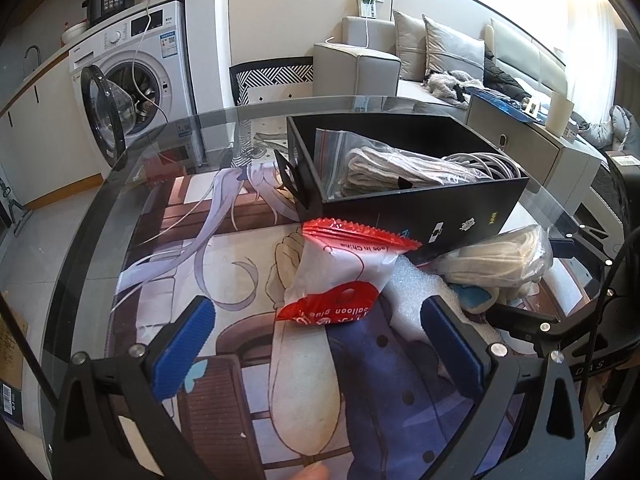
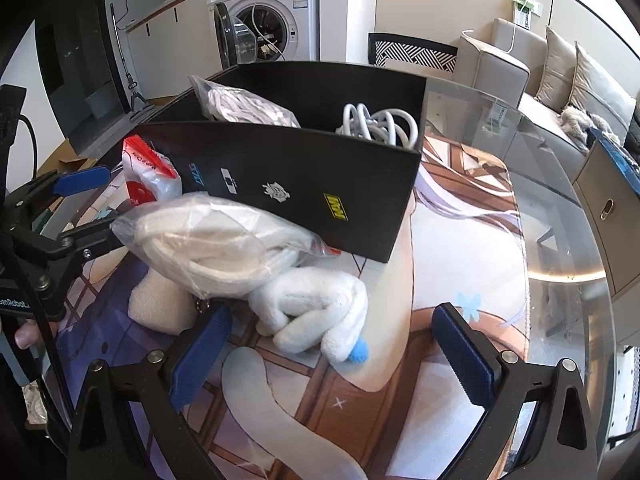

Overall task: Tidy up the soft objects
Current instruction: 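Close the right tool on the white plush toy while the left tool approaches the red packet, then close the left tool on the red balloon glue packet while the right tool lifts the plush toy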

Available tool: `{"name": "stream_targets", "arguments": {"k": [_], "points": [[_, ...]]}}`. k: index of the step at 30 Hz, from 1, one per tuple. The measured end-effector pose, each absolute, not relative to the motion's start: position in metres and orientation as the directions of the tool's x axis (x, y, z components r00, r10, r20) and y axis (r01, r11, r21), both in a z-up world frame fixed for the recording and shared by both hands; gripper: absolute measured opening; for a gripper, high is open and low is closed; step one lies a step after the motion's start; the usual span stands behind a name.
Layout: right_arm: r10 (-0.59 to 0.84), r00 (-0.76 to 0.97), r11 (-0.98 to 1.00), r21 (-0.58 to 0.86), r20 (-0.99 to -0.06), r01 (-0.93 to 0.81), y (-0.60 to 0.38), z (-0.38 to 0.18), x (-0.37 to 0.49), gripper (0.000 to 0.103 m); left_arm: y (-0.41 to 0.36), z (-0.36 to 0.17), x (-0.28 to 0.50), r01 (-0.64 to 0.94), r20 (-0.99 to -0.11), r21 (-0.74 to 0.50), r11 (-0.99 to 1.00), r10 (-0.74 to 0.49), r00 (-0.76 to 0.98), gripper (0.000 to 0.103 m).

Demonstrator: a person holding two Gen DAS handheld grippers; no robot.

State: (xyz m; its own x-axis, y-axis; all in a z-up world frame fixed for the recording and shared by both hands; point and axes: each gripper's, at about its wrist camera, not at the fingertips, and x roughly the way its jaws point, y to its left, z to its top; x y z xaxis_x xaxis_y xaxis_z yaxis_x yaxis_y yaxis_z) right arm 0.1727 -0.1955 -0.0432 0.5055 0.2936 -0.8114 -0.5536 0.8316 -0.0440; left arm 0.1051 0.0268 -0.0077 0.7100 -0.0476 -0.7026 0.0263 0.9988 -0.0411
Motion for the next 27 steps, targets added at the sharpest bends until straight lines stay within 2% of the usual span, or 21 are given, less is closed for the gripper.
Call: {"name": "stream_targets", "arguments": {"k": [2,4,5,7,10,12,16,27], "points": [[0.305,0.506,0.824,-0.042,-0.806,-0.564,-0.195,-0.042,0.17,0.092,0.027,-0.007,0.106,0.028,-0.704,-0.046,0.999,-0.052,0.708,0.103],[0.318,0.497,0.816,-0.034,-0.807,-0.577,-0.194,-0.041,0.169,0.079,0.027,-0.007,0.107,0.029,-0.704,-0.047,0.998,-0.053,0.709,0.103],[0.322,0.495,0.811,-0.035,-0.807,-0.584,-0.194,-0.041,0.168,0.077,0.027,-0.007,0.107,0.029,-0.704,-0.047,0.998,-0.054,0.708,0.103],[0.332,0.49,0.799,-0.036,-0.806,-0.6,-0.194,-0.04,0.166,0.063,0.027,-0.007,0.107,0.031,-0.705,-0.045,0.998,-0.054,0.707,0.103],[0.348,0.48,0.795,-0.017,-0.805,-0.606,-0.197,-0.038,0.166,0.051,0.026,-0.007,0.108,0.03,-0.706,-0.044,0.999,-0.053,0.707,0.103],[0.351,0.479,0.792,-0.018,-0.805,-0.61,-0.199,-0.038,0.162,0.046,0.026,-0.007,0.108,0.03,-0.706,-0.044,0.999,-0.053,0.707,0.103],[0.367,0.473,0.777,-0.015,-0.801,-0.629,-0.205,-0.035,0.159,0.042,0.026,-0.007,0.108,0.028,-0.706,-0.045,0.999,-0.052,0.707,0.103],[0.397,0.497,0.757,-0.03,-0.772,-0.653,-0.225,-0.012,0.137,0.042,0.027,-0.008,0.11,0.024,-0.708,-0.047,0.999,-0.05,0.704,0.103]]}}
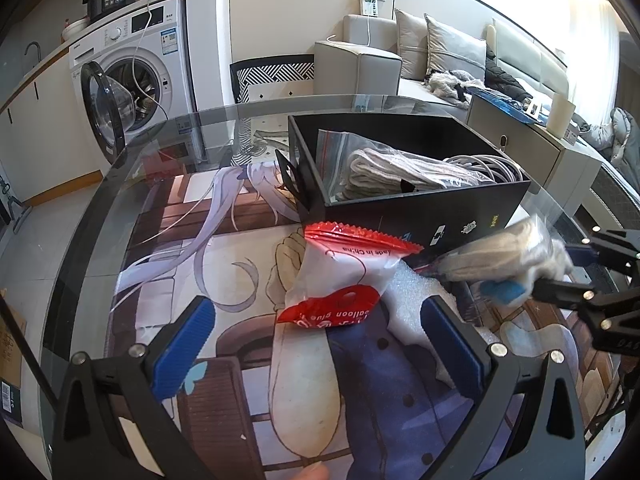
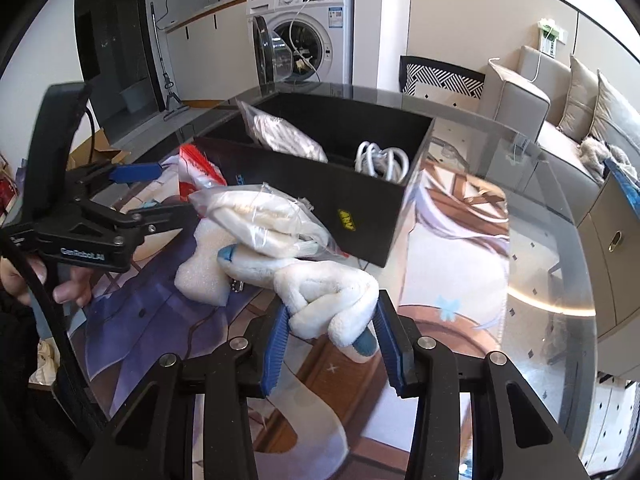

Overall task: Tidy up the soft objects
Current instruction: 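Close the left tool on the red balloon glue packet while the right tool lifts the plush toy, then carry the red packet with the left tool while the right tool carries the plush toy over the box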

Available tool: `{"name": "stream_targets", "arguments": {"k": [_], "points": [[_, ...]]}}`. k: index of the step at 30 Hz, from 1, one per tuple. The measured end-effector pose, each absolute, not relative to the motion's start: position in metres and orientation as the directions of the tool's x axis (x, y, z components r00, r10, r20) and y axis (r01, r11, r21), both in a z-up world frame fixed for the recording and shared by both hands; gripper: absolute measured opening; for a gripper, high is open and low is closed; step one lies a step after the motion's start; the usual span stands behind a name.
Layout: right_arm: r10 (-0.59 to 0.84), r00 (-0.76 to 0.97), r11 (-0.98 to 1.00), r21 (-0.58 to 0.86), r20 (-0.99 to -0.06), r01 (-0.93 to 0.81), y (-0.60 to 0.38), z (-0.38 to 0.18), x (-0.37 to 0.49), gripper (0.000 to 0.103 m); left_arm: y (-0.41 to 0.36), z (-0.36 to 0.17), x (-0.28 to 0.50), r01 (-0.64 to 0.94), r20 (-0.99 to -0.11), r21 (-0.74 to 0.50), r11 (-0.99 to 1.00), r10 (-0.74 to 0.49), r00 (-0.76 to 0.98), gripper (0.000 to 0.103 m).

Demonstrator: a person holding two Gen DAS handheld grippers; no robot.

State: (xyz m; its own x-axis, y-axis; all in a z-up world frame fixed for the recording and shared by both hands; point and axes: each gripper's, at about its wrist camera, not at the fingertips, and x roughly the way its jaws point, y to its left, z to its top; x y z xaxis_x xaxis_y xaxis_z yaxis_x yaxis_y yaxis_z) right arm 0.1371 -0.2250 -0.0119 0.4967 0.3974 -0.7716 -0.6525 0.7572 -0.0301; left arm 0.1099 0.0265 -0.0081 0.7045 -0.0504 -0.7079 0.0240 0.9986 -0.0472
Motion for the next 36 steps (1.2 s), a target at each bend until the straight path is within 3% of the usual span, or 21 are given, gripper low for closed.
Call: {"name": "stream_targets", "arguments": {"k": [17,23,25,27,36], "points": [[0.412,0.519,0.761,-0.031,-0.749,-0.649,-0.24,0.009,0.129,0.042,0.026,-0.015,0.126,-0.03,-0.731,-0.013,0.999,0.011,0.683,0.101],[0.413,0.518,0.76,-0.031,-0.749,-0.65,-0.24,0.009,0.13,0.042,0.03,-0.014,0.126,0.002,-0.731,-0.096,0.995,-0.072,0.679,0.077],[0.412,0.519,0.759,-0.032,-0.749,-0.65,-0.24,0.01,0.13,0.042,0.03,-0.013,0.125,0.022,-0.727,-0.119,0.993,-0.102,0.679,0.058],[0.413,0.518,0.759,-0.031,-0.749,-0.651,-0.24,0.009,0.13,0.042,0.029,-0.012,0.123,0.035,-0.724,-0.124,0.992,-0.115,0.68,0.049],[0.416,0.522,0.756,-0.035,-0.745,-0.654,-0.24,0.012,0.129,0.042,0.031,-0.003,0.112,0.057,-0.697,-0.149,0.987,-0.146,0.702,0.045]]}}
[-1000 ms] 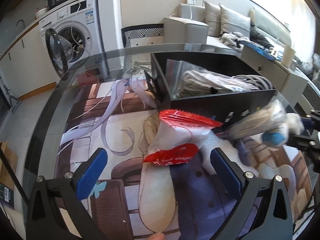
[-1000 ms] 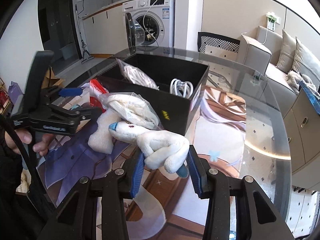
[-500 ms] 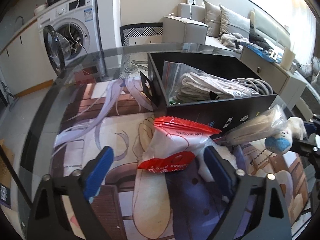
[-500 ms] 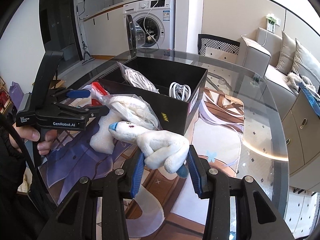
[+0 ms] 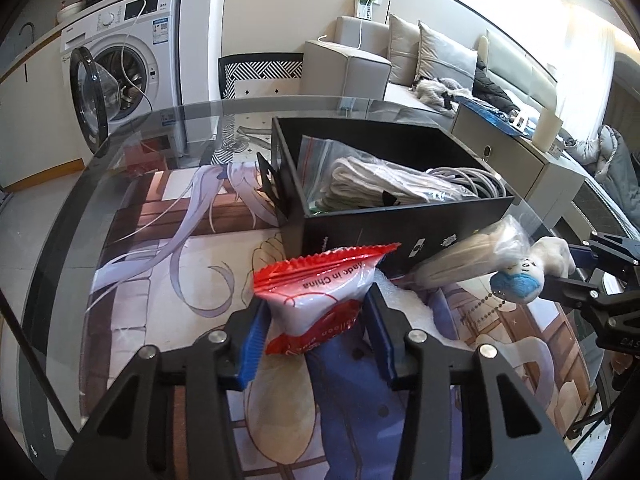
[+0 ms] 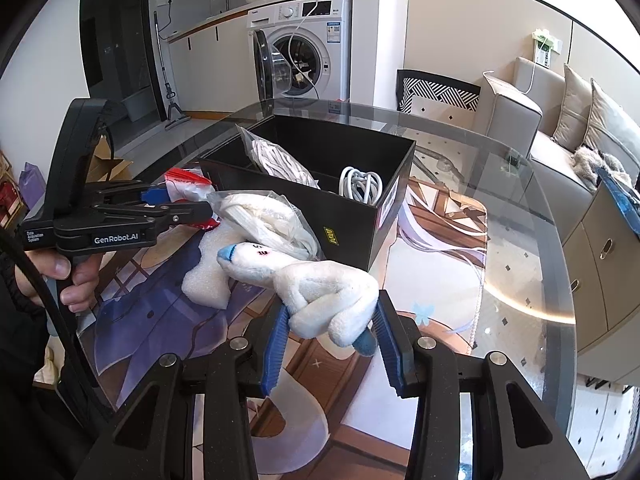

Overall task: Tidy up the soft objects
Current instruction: 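Carry the red packet with the left tool while the right tool carries the plush toy over the box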

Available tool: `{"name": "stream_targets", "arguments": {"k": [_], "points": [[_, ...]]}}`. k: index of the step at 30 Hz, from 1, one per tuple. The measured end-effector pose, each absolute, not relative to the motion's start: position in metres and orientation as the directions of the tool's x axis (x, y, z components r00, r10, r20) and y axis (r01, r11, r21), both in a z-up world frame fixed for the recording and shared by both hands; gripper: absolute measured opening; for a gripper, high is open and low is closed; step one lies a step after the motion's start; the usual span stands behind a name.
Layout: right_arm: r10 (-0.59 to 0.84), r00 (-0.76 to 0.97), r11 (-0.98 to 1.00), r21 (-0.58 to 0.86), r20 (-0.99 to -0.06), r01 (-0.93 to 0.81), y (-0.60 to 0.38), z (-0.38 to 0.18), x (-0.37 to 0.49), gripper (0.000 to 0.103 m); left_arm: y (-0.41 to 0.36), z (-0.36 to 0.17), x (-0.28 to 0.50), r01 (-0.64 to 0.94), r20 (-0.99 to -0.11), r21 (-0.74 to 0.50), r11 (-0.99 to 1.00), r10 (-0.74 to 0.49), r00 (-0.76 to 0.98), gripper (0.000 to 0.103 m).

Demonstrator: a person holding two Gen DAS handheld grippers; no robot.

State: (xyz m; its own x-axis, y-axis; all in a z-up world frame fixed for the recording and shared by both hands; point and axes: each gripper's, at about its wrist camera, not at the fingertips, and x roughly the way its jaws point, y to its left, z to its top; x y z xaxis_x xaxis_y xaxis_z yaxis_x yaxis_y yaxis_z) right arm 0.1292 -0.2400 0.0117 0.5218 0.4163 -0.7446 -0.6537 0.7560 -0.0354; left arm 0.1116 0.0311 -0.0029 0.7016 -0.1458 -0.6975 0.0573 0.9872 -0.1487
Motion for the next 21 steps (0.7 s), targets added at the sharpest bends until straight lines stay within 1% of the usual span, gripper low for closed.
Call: {"name": "stream_targets", "arguments": {"k": [7,21], "points": [[0.425,0.548,0.758,-0.048,-0.72,-0.651,-0.243,0.024,0.121,0.042,0.033,0.008,0.102,0.059,-0.674,-0.154,0.986,-0.148,0.723,0.045],[0.443,0.627,0.779,-0.071,-0.641,-0.623,-0.252,0.063,0.106,0.042,0.026,0.037,0.09,0.085,-0.627,-0.155,0.984,-0.165,0.761,0.045]]}}
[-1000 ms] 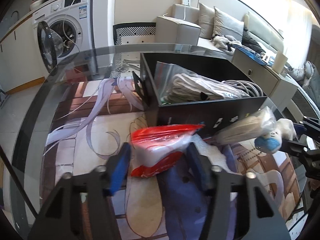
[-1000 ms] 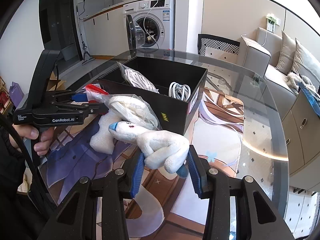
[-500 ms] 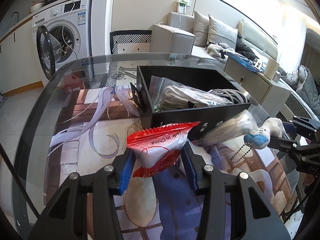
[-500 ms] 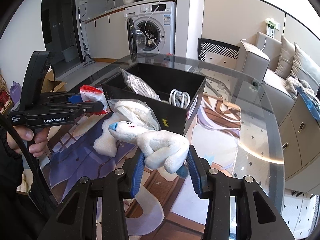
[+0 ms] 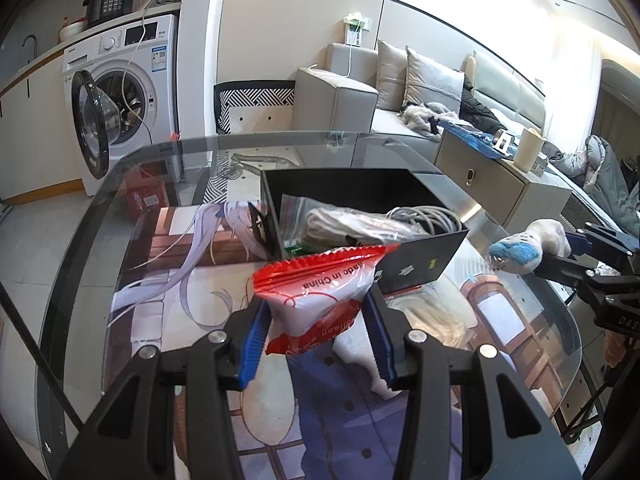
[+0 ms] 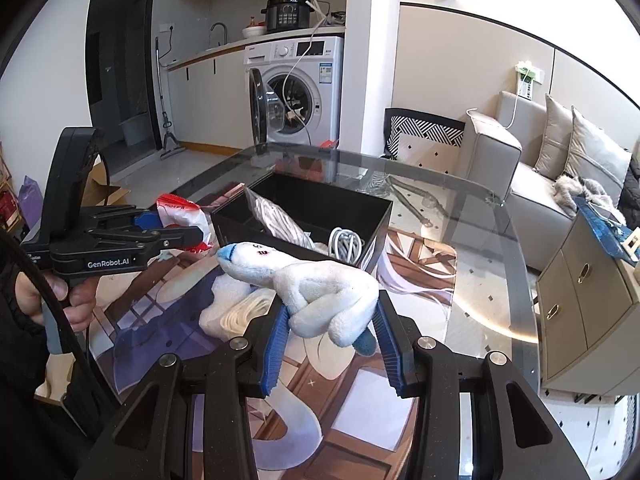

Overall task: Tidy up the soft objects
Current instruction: 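Carry the red packet with the left tool while the right tool carries the plush toy over the box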

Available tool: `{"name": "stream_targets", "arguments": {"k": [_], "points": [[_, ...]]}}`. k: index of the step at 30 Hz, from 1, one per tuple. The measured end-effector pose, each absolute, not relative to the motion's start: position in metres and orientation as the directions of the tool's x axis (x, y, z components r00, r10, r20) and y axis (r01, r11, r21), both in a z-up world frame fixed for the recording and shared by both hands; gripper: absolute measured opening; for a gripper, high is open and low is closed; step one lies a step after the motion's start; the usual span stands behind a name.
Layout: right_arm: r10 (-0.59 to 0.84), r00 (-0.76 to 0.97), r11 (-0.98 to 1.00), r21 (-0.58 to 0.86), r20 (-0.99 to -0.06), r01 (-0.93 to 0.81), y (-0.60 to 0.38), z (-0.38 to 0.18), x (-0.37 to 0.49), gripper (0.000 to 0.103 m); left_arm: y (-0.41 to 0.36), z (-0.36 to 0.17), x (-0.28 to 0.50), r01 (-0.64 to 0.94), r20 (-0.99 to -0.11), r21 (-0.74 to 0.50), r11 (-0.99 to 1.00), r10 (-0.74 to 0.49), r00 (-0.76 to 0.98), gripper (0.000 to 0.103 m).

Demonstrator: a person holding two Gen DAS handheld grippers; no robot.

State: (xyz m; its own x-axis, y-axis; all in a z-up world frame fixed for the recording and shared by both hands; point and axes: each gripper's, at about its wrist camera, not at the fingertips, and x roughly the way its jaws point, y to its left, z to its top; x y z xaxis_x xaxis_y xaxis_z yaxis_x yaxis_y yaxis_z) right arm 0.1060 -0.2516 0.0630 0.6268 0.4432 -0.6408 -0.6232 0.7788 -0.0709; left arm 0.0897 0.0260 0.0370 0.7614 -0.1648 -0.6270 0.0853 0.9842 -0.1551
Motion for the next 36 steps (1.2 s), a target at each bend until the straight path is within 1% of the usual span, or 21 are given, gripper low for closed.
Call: {"name": "stream_targets", "arguments": {"k": [6,14,23,36], "points": [[0.413,0.663,0.806,-0.089,-0.624,-0.585,-0.248,0.065,0.109,0.042,0.022,0.046,0.092,0.097,-0.612,-0.158,0.983,-0.175,0.771,0.045],[0.381,0.699,0.859,-0.048,-0.606,-0.51,-0.249,0.067,0.124,0.042,0.015,0.06,0.103,0.108,-0.595,-0.15,0.983,-0.177,0.784,0.045],[0.365,0.724,0.885,-0.024,-0.585,-0.466,-0.241,0.078,0.143,0.042,0.013,0.071,0.122,0.123,-0.585,-0.154,0.98,-0.19,0.789,0.045],[0.332,0.757,0.906,-0.033,-0.562,-0.422,-0.222,0.095,0.17,0.042,0.014,0.085,0.148,0.153,-0.569,-0.142,0.978,-0.207,0.796,0.045]]}}
